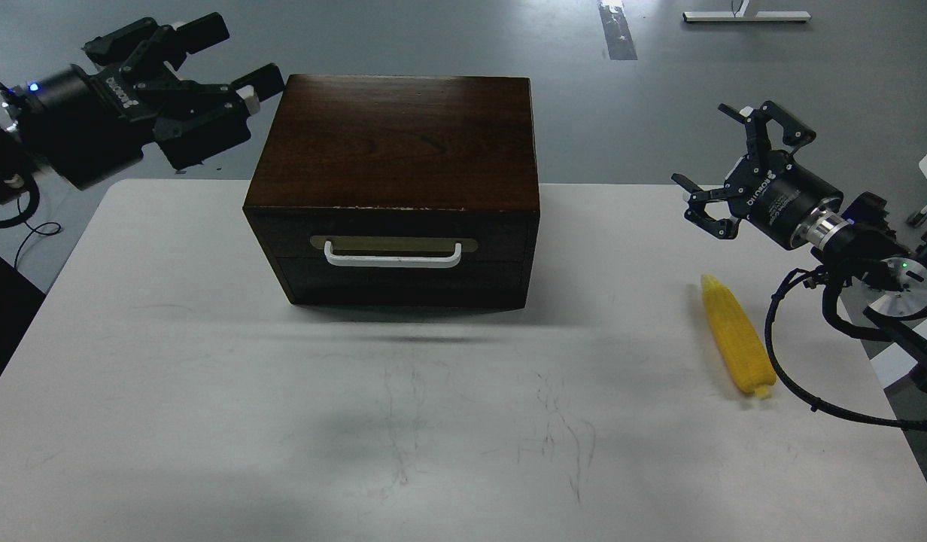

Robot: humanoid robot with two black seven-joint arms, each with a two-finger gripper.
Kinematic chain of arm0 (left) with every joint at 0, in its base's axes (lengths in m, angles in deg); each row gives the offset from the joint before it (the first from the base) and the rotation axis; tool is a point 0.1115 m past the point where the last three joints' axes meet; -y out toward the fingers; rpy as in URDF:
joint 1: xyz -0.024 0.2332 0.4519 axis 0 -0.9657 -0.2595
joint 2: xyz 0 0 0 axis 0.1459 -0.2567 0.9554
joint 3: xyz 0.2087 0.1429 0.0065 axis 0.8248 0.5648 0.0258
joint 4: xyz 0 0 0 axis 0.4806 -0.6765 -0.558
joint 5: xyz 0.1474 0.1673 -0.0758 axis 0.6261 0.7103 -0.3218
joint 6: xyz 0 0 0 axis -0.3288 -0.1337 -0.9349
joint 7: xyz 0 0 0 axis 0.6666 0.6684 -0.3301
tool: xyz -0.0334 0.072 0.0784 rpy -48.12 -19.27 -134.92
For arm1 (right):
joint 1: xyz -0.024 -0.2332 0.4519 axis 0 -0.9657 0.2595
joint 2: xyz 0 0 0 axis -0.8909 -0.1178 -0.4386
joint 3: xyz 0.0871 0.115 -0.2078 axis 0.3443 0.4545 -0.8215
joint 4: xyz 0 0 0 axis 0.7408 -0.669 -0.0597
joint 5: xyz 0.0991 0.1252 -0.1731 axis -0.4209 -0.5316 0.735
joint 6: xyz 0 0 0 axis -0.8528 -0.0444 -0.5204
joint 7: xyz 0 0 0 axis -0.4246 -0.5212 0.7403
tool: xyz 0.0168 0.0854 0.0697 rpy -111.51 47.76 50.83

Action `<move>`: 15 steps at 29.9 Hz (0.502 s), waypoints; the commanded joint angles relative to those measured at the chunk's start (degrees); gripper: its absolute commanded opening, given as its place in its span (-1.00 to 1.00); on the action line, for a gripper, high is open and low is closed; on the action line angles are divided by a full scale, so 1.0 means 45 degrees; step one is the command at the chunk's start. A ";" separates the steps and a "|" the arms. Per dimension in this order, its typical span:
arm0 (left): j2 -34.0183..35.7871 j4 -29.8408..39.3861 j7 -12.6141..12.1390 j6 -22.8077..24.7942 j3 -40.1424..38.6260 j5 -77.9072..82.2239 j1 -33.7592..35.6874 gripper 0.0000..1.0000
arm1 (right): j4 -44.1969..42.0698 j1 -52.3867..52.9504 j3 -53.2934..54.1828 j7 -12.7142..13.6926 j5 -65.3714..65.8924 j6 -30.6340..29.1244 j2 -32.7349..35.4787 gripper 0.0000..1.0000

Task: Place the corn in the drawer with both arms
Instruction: 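Reach the left gripper down to the white drawer handle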

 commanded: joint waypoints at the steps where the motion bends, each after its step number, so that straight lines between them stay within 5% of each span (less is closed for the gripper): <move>1: -0.0231 0.0011 -0.0004 -0.0062 0.0094 0.1911 -0.0104 0.88 | 0.0000 -0.0021 -0.0002 0.0000 0.0001 -0.0001 -0.0002 1.00; 5: -0.0504 0.0400 -0.0004 -0.0062 0.1534 0.3449 0.1102 0.68 | 0.0000 -0.0021 -0.0002 -0.0019 0.0001 0.0019 -0.0002 1.00; 15: -0.1480 0.0265 -0.0004 -0.0023 0.4253 0.4137 0.2786 0.76 | 0.0000 -0.0138 -0.0002 -0.0059 0.0001 0.0019 0.0018 1.00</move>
